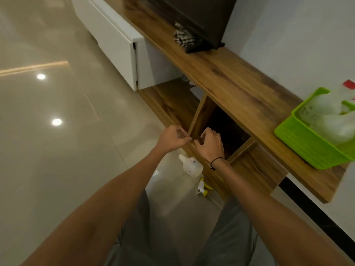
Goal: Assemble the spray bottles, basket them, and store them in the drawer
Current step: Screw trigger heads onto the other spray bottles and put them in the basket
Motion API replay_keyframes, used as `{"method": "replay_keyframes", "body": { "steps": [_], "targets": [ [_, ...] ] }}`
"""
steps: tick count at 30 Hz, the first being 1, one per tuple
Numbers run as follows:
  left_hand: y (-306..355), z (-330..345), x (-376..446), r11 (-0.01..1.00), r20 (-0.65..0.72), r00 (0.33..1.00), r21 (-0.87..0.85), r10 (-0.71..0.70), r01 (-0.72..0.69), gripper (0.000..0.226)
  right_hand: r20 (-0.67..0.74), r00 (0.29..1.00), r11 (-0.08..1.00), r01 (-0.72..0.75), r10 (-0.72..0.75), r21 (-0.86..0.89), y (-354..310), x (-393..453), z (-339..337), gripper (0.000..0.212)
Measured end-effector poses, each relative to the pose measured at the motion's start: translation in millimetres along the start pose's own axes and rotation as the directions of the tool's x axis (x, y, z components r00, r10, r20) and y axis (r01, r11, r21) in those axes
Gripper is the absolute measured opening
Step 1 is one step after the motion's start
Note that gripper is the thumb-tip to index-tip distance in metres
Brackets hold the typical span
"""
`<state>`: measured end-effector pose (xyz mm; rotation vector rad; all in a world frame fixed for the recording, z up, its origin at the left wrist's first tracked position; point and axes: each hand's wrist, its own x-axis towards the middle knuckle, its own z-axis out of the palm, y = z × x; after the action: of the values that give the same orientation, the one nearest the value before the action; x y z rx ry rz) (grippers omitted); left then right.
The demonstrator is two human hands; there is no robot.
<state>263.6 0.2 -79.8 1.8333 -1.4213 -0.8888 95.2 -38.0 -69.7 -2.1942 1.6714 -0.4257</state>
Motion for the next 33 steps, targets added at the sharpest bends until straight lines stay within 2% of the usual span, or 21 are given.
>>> {"method": "replay_keyframes", "body": {
  "steps": [4, 8, 11, 14, 17, 19, 22, 24, 27, 31, 33],
  "targets": [
    [-30.3, 17.6, 5.3, 0.992, 0.029, 0.994, -0.059, -0.107, 0.108, 0.021, 0.217, 0.974, 0.996, -0.054, 0.069, -0.074, 18.5, 7.1, 44.6, 0.042],
    [-67.9, 40.0, 8.0, 0.973, 0.066, 0.974, -0.063, -0.216, 0.220, 0.023, 0.389, 0.914, 0.974, -0.031, 0.119, -0.225, 35.5, 4.7, 92.5, 0.068],
    [-95.2, 60.9, 12.5, 0.948, 0.098, 0.949, -0.079, -0.300, 0.308, 0.027, 0.443, 0.880, 0.938, -0.012, 0.174, -0.345, 46.5, 1.7, 123.3, 0.074],
    [-119.3, 85.6, 16.5, 0.914, 0.125, 0.919, -0.116, -0.375, 0.388, 0.035, 0.480, 0.852, 0.927, -0.018, 0.210, -0.375, 58.4, 4.5, 149.8, 0.078],
    [-138.4, 108.3, 14.4, 0.868, 0.153, 0.879, -0.150, -0.452, 0.473, 0.047, 0.542, 0.801, 0.950, -0.102, 0.254, -0.295, 68.2, 3.6, 173.7, 0.091],
    [-147.0, 118.9, 9.8, 0.809, 0.170, 0.828, -0.181, -0.534, 0.559, 0.062, 0.544, 0.796, 0.961, -0.175, 0.266, -0.214, 71.8, -1.5, 188.0, 0.096],
    [-155.7, 133.9, 4.1, 0.727, 0.200, 0.766, -0.242, -0.611, 0.643, 0.085, 0.502, 0.829, 0.963, -0.268, 0.246, -0.028, 73.2, -15.8, 204.8, 0.086],
    [-157.6, 143.3, 2.3, 0.679, 0.268, 0.733, -0.276, -0.625, 0.680, 0.089, 0.469, 0.849, 0.949, -0.308, 0.242, 0.068, 74.5, -24.5, 211.9, 0.076],
    [-160.5, 154.6, 4.1, 0.682, 0.318, 0.748, -0.308, -0.583, 0.663, 0.082, 0.481, 0.843, 0.918, -0.359, 0.241, 0.170, 80.2, -27.1, 216.5, 0.070],
    [-167.9, 157.4, 5.8, 0.662, 0.314, 0.764, -0.380, -0.564, 0.646, 0.076, 0.551, 0.826, 0.920, -0.303, 0.123, 0.248, 96.0, -21.9, 211.8, 0.088],
    [-170.5, 155.6, 7.8, 0.663, 0.324, 0.772, -0.394, -0.547, 0.636, 0.071, 0.574, 0.816, 0.909, -0.288, 0.068, 0.303, 105.2, -19.0, 205.6, 0.085]
  ]
}}
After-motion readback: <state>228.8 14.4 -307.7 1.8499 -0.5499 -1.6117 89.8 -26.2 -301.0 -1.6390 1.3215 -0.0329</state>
